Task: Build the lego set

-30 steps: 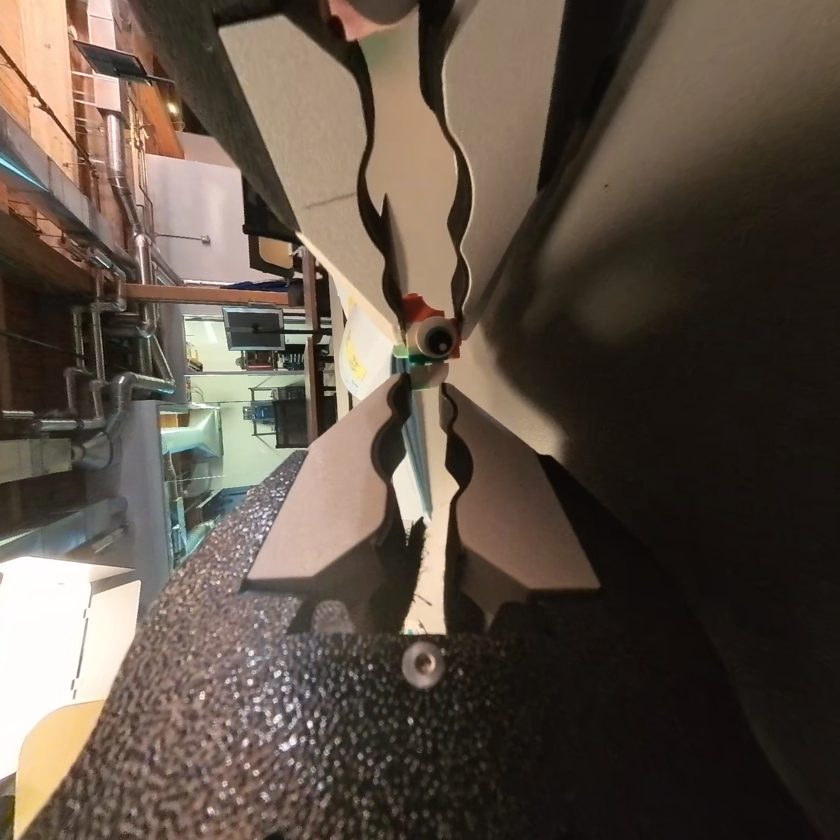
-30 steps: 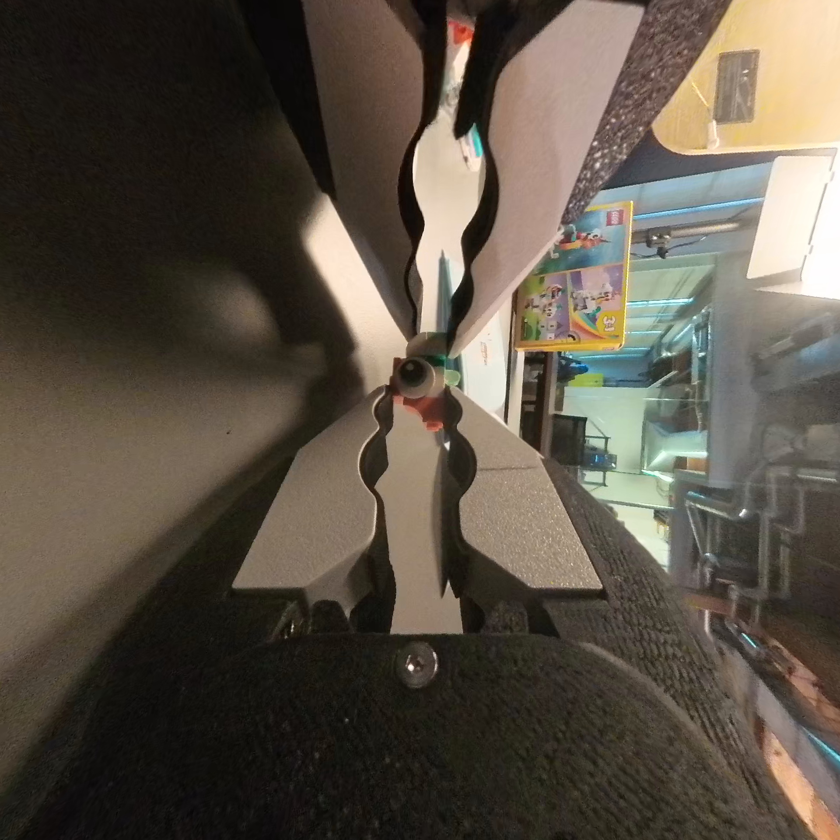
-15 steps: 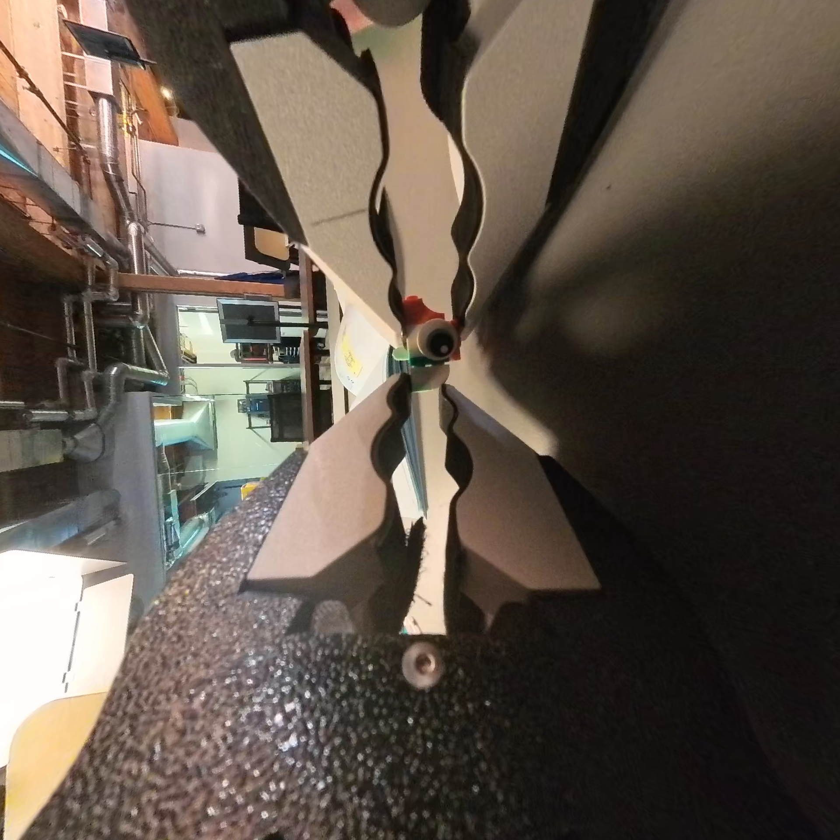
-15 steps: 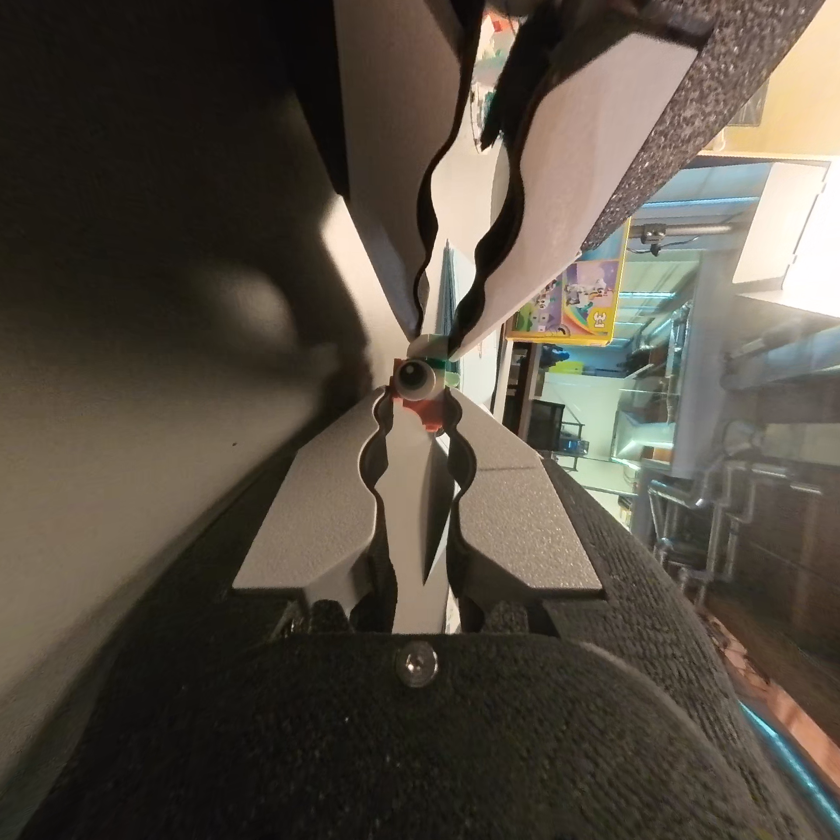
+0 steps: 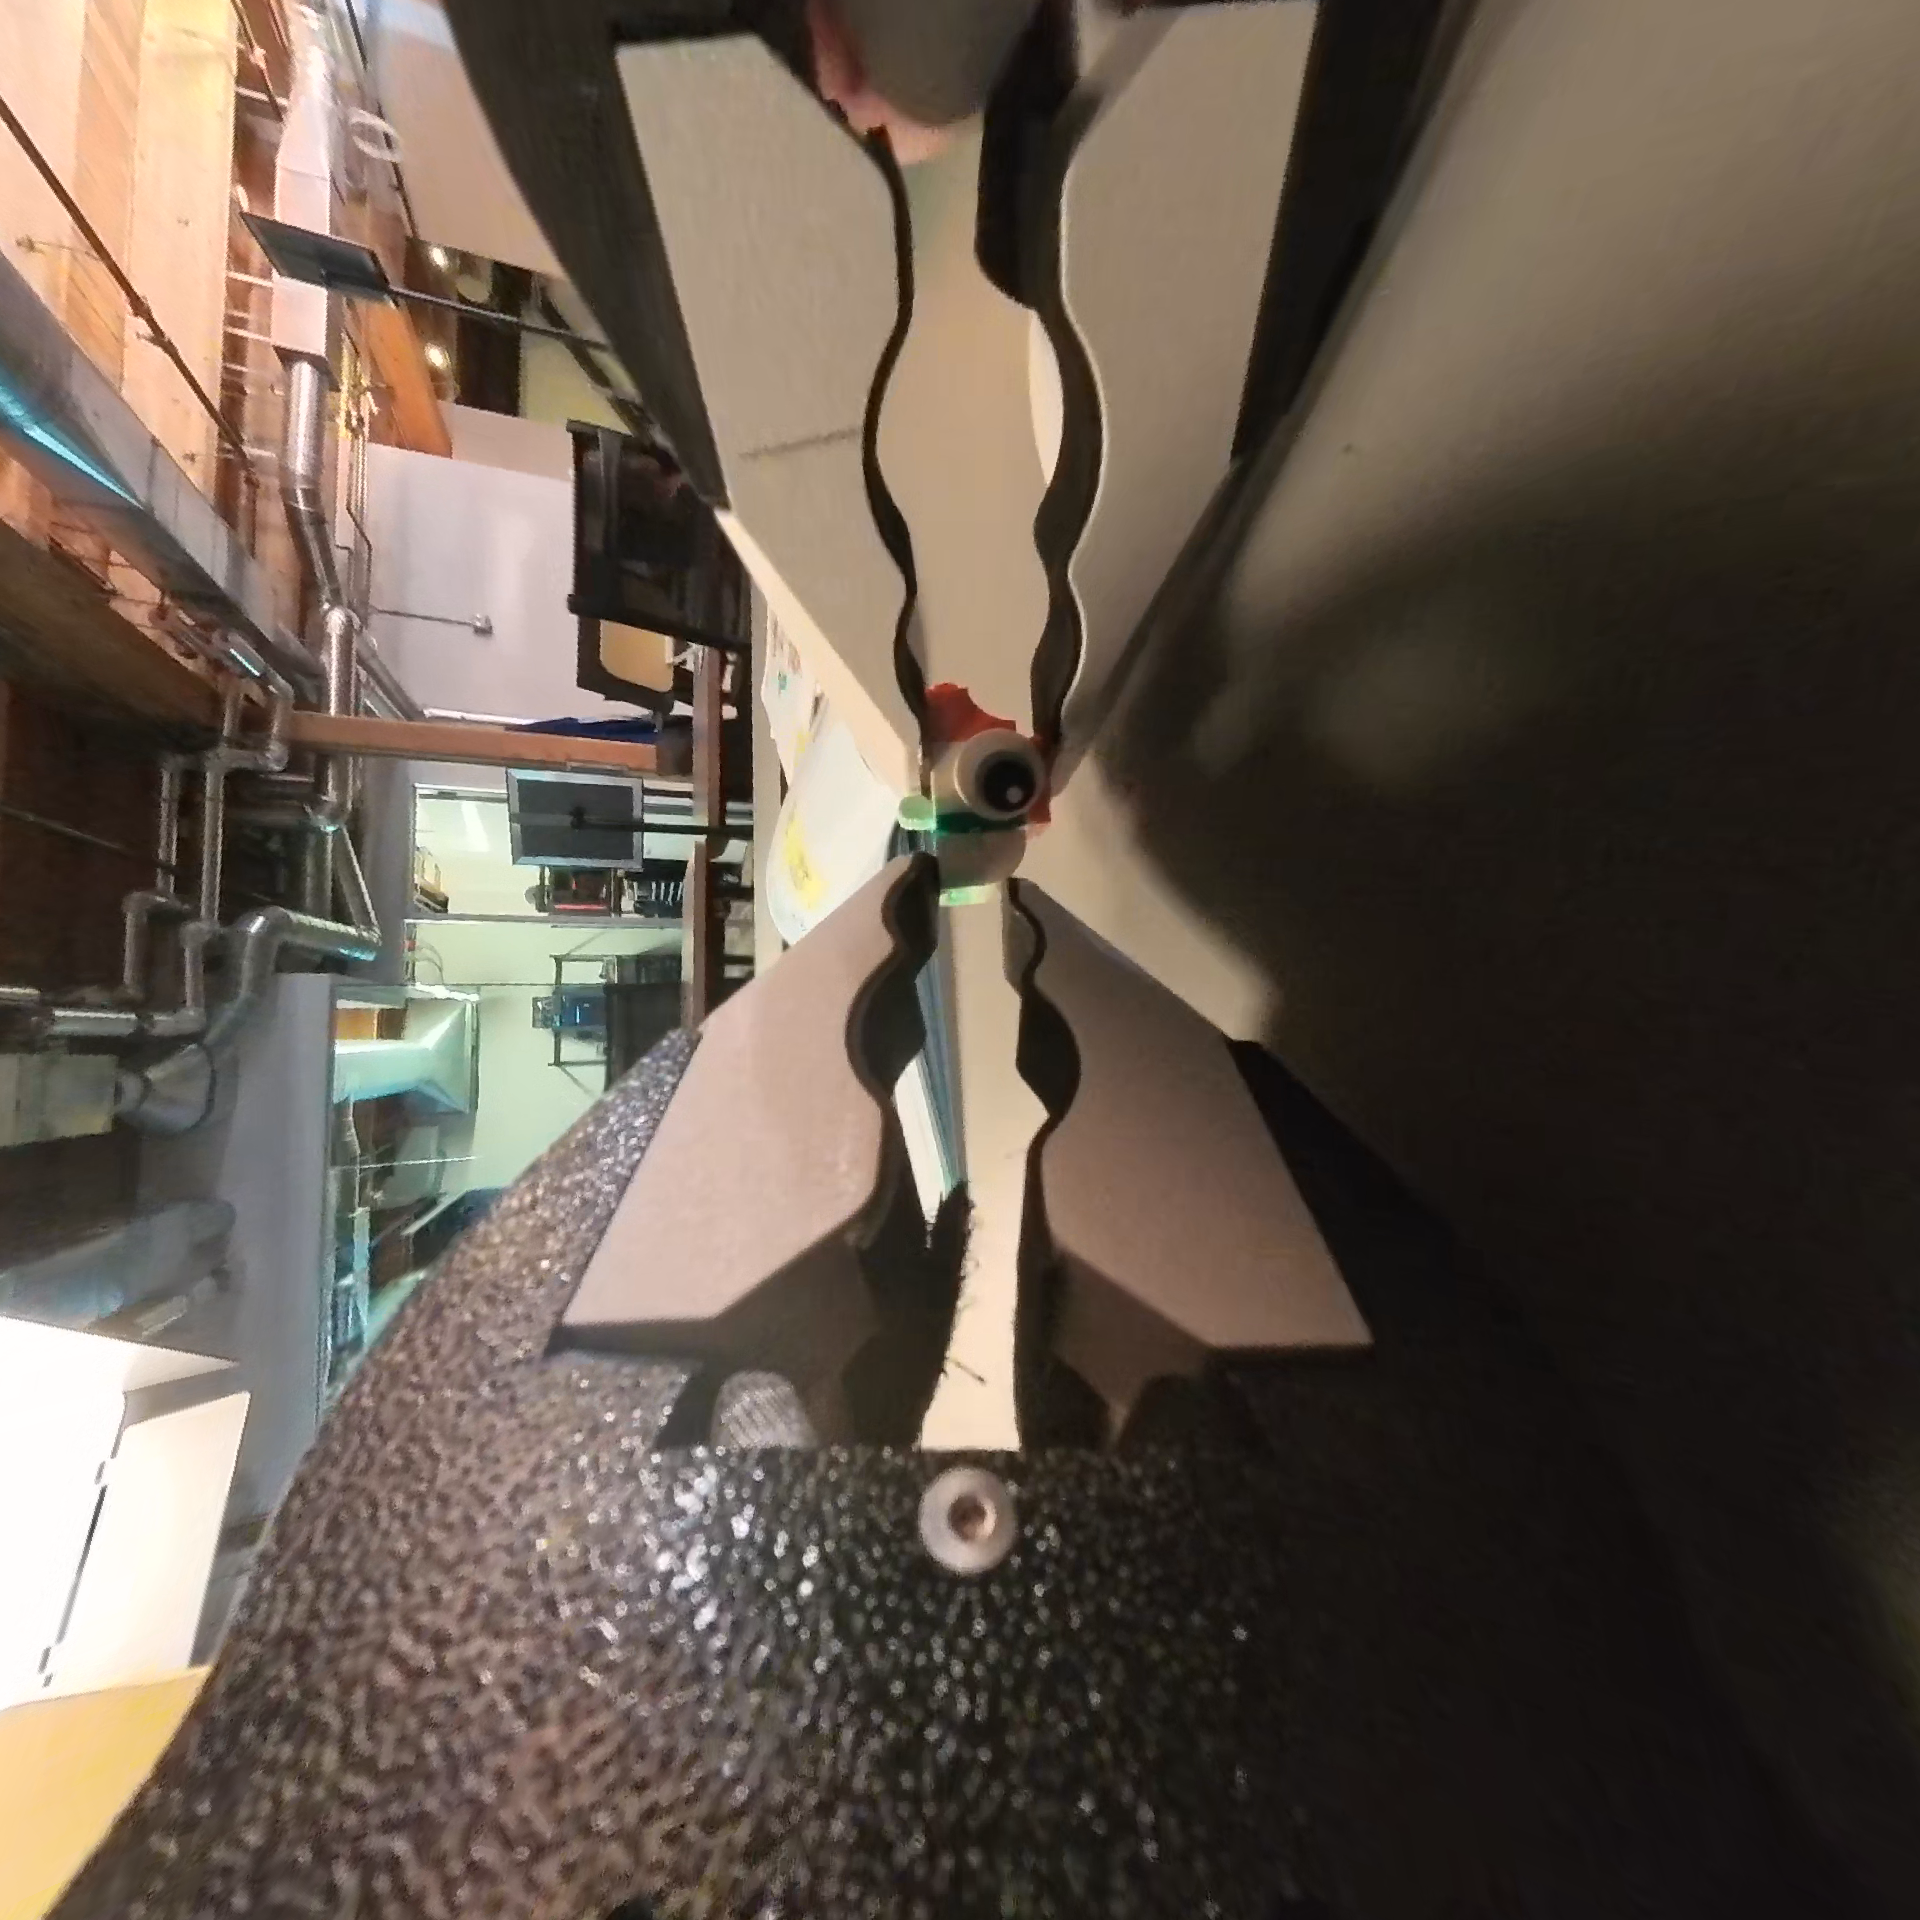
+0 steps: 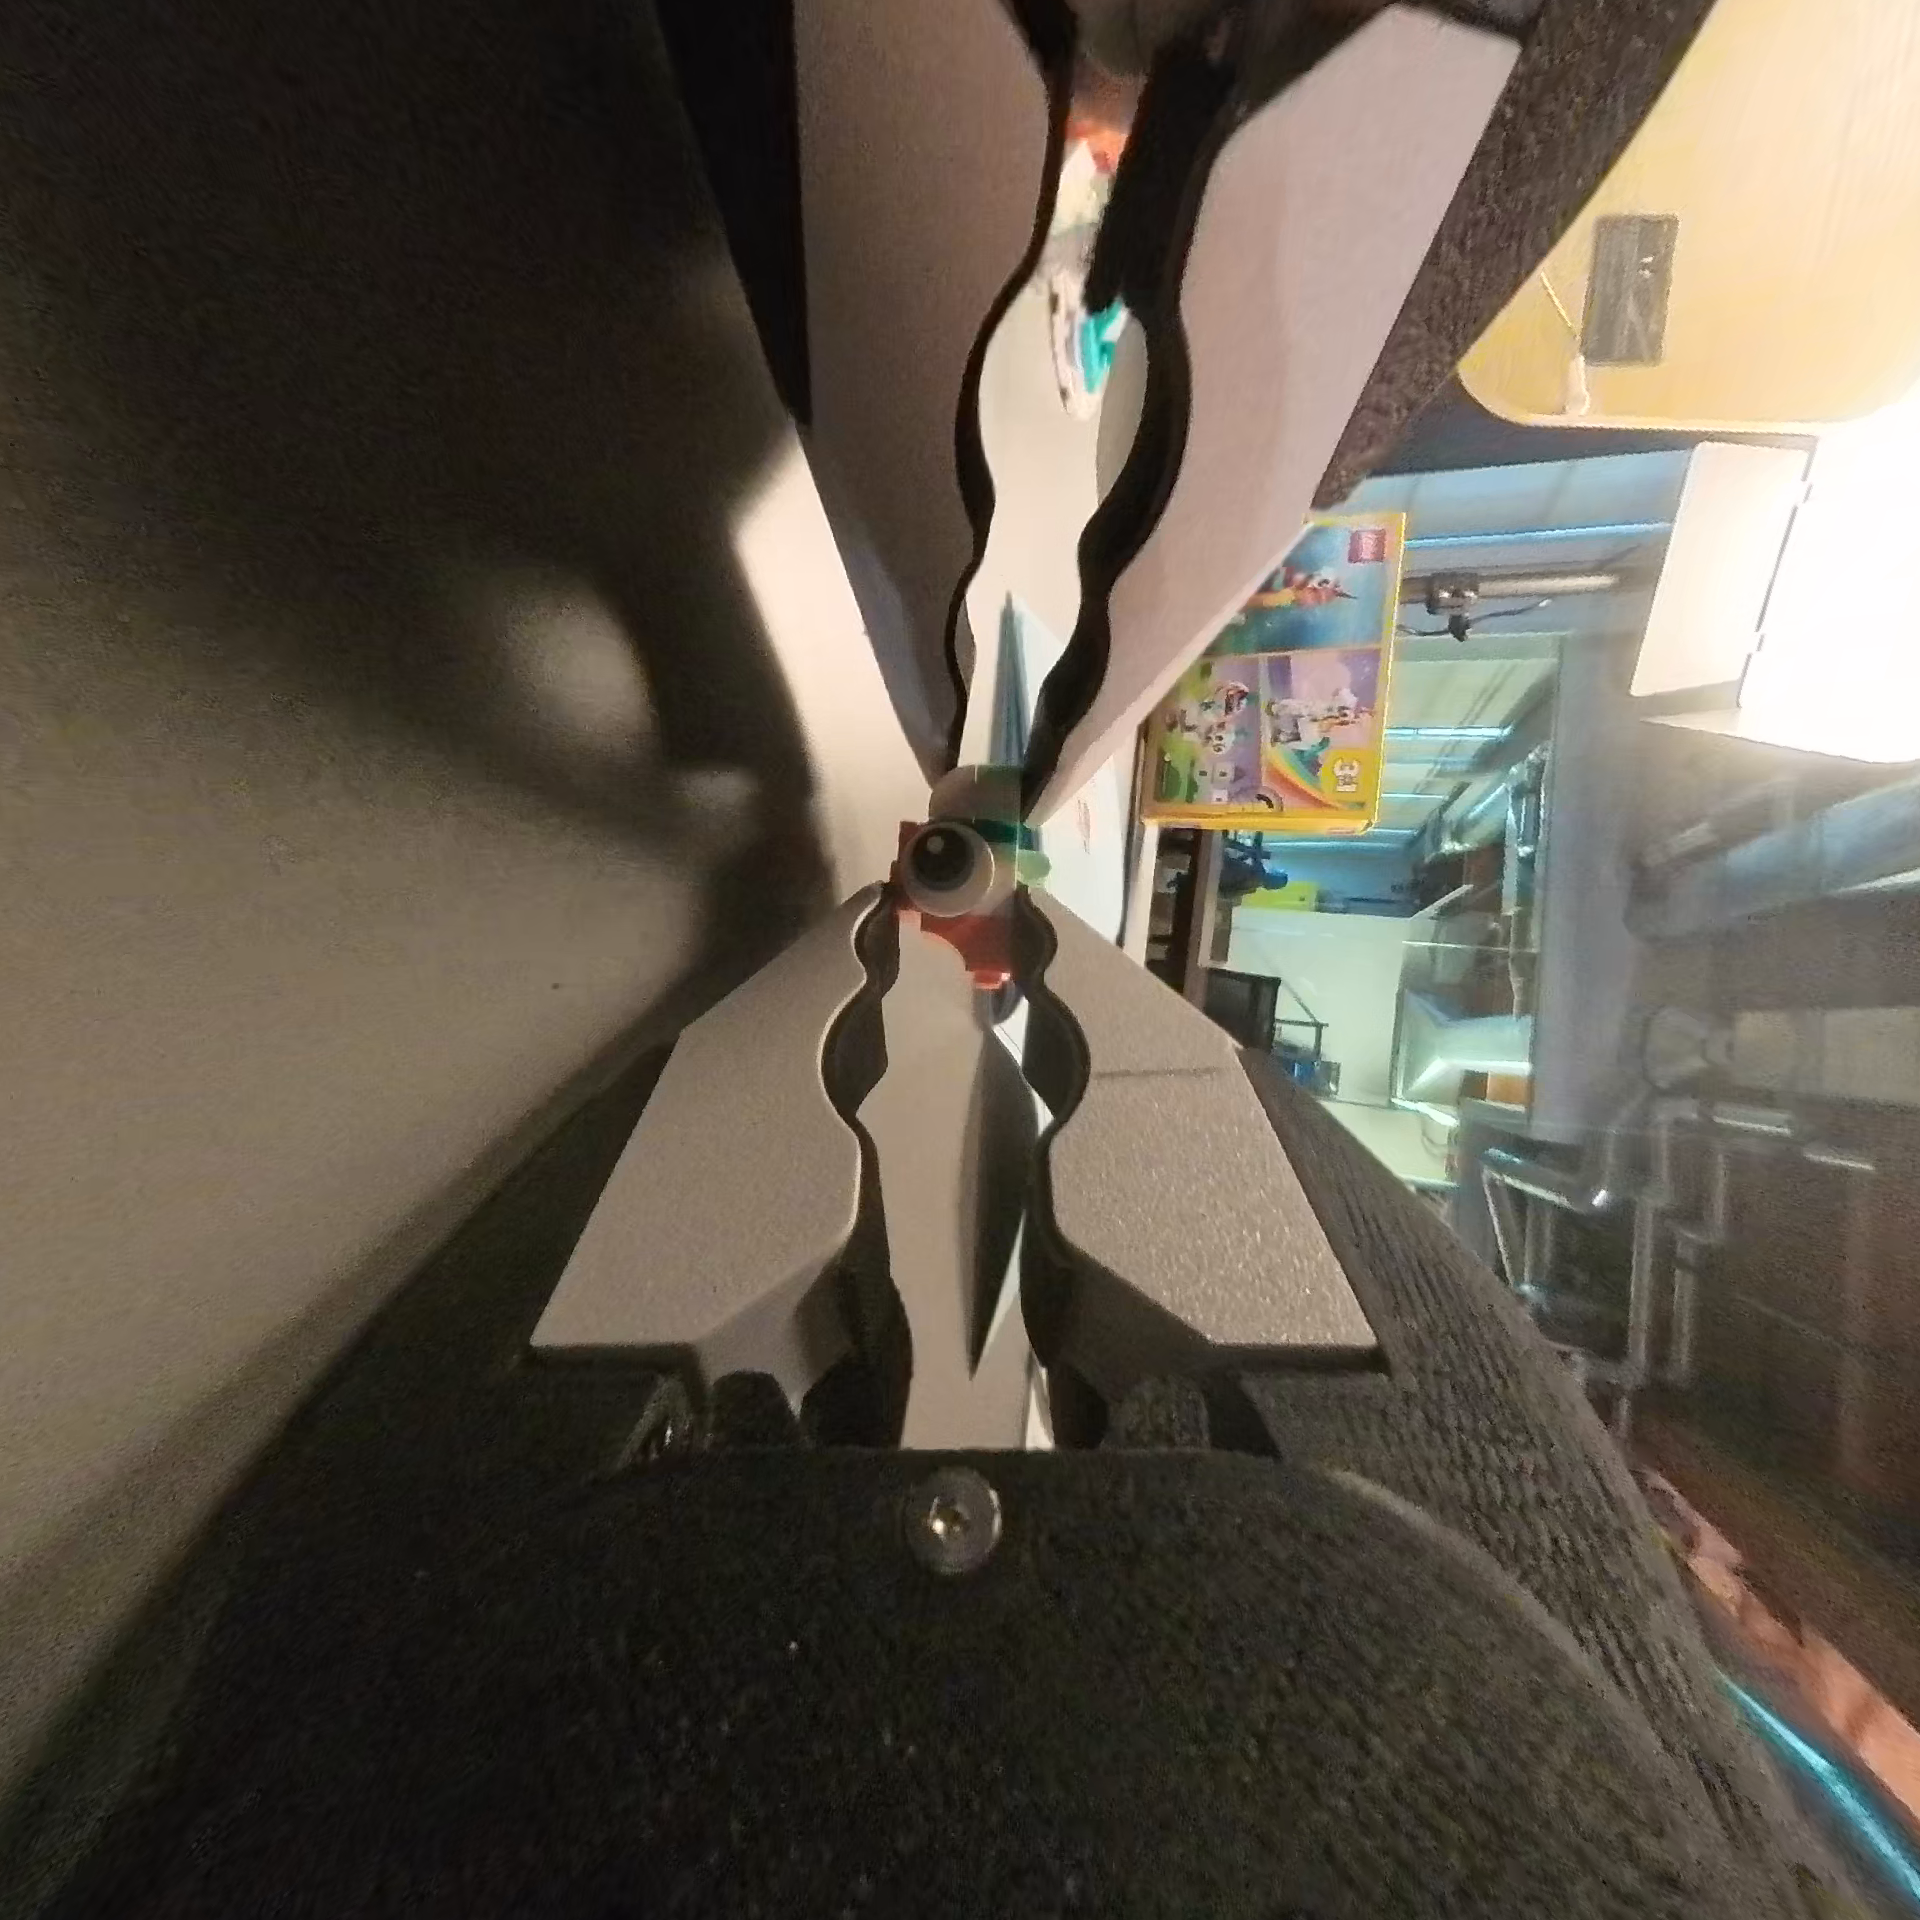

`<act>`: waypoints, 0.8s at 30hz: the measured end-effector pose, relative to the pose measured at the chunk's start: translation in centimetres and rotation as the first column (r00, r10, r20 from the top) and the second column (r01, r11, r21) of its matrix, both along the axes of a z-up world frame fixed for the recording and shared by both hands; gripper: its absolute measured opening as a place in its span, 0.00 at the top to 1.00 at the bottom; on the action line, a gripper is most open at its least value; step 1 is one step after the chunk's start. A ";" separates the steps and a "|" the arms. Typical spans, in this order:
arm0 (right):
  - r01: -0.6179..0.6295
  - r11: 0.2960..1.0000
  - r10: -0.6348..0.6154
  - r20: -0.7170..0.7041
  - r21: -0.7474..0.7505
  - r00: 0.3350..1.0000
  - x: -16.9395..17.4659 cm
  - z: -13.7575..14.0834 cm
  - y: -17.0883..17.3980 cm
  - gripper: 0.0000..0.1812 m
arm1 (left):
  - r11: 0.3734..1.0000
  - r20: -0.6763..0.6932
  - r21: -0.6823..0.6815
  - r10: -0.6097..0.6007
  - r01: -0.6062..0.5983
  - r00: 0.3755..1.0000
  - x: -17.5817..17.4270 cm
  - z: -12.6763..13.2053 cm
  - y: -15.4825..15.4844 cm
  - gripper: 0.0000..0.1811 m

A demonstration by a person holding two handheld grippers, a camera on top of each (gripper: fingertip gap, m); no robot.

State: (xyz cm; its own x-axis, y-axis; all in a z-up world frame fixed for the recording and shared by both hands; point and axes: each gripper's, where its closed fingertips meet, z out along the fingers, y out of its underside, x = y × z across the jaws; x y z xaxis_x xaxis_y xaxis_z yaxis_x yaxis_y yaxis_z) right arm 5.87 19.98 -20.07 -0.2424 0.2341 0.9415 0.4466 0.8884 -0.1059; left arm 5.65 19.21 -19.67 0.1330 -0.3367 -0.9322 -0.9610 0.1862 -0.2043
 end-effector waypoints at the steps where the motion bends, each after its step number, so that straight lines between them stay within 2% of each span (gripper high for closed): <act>1: -0.004 1.000 0.004 -0.006 0.000 1.000 0.0 0.1 0.0 0.90 | 1.000 0.007 0.004 -0.004 0.004 1.000 0.0 0.1 0.0 0.95; 15: -0.018 1.000 0.018 -0.020 0.005 1.000 0.0 0.1 -0.2 0.90 | 1.000 0.016 0.008 -0.013 0.012 1.000 0.0 0.2 -0.1 0.95; 24: 0.006 0.999 -0.010 -0.072 -0.052 0.997 -0.2 0.7 0.5 0.89 | 0.999 -0.043 0.051 0.004 -0.001 0.999 -0.6 1.0 0.6 0.94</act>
